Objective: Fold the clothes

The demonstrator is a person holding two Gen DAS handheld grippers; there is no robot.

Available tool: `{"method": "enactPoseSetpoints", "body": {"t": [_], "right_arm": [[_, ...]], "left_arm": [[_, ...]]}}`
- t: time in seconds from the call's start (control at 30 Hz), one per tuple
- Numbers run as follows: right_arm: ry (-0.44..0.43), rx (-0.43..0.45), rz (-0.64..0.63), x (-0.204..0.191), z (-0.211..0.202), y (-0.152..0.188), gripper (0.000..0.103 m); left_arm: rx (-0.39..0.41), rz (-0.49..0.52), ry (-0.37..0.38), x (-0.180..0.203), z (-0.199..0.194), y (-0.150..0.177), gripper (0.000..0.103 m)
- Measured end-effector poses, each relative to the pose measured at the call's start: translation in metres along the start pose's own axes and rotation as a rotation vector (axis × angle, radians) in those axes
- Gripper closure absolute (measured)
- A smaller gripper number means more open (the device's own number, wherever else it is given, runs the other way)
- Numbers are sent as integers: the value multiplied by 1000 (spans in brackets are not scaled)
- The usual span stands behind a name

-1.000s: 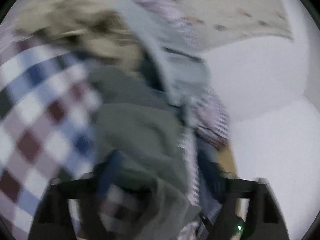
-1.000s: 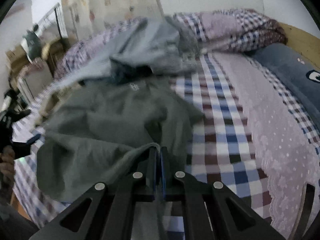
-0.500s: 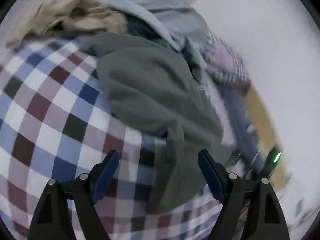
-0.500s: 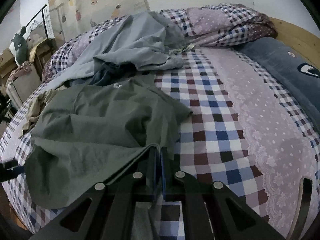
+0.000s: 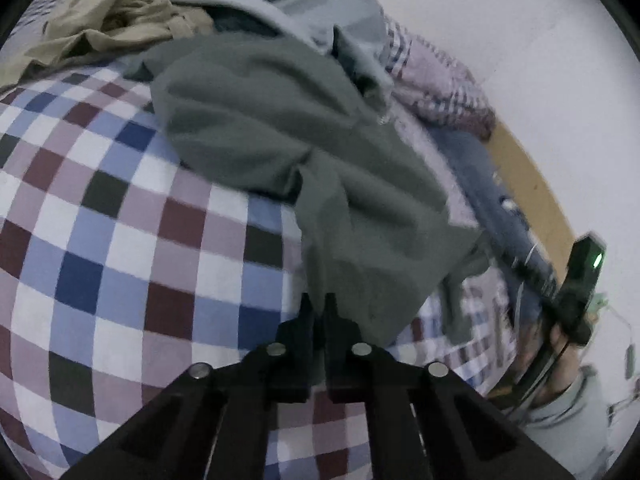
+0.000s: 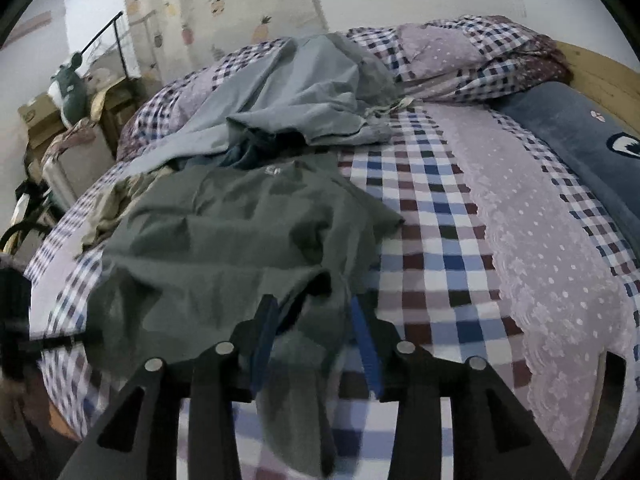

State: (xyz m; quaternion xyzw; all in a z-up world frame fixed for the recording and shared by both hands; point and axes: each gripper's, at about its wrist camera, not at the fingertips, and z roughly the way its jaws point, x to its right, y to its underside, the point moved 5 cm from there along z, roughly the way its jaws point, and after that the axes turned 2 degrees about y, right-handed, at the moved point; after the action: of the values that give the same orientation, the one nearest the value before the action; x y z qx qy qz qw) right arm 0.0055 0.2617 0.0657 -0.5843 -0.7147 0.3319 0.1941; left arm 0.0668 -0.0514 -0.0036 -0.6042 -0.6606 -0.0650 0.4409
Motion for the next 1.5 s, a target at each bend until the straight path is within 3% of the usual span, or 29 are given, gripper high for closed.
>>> {"method": "enactPoseSetpoints", "body": {"t": [0.1, 0.27, 0.37, 0.53, 0.63, 0.83, 0.93, 1.13, 1.23, 1.37, 1.5], "right_arm": [[11, -24, 2, 14, -6, 11, 62], [77, -95, -52, 33, -9, 37, 62], [120, -136, -122, 35, -10, 55, 62], [51, -171, -95, 37, -13, 74, 62], [-42, -180, -12, 38, -17, 80, 62], [-270, -228, 289, 39, -11, 96, 60], [-320, -264, 342, 26, -4, 104, 60], [-322, -323, 318, 1, 15, 115, 64], [-305, -336, 270, -16, 18, 121, 101], [-238, -310, 197, -26, 8, 119, 102], [-236, -248, 234, -11, -22, 107, 102]], "left_arm": [[87, -17, 56, 7, -17, -22, 103], [297, -87, 125, -1, -85, -50, 103], [406, -170, 98, -29, -130, -55, 103], [548, -343, 9, -91, -193, -34, 103], [563, -381, -48, -106, -201, -26, 103], [515, -373, -149, -121, -191, -19, 103], [504, -364, -168, -125, -187, -18, 103], [487, -338, -204, -124, -186, -12, 103], [469, -333, -217, -126, -183, -9, 103], [439, -333, -219, -128, -179, -6, 103], [410, -310, -167, -120, -179, -3, 103]]}}
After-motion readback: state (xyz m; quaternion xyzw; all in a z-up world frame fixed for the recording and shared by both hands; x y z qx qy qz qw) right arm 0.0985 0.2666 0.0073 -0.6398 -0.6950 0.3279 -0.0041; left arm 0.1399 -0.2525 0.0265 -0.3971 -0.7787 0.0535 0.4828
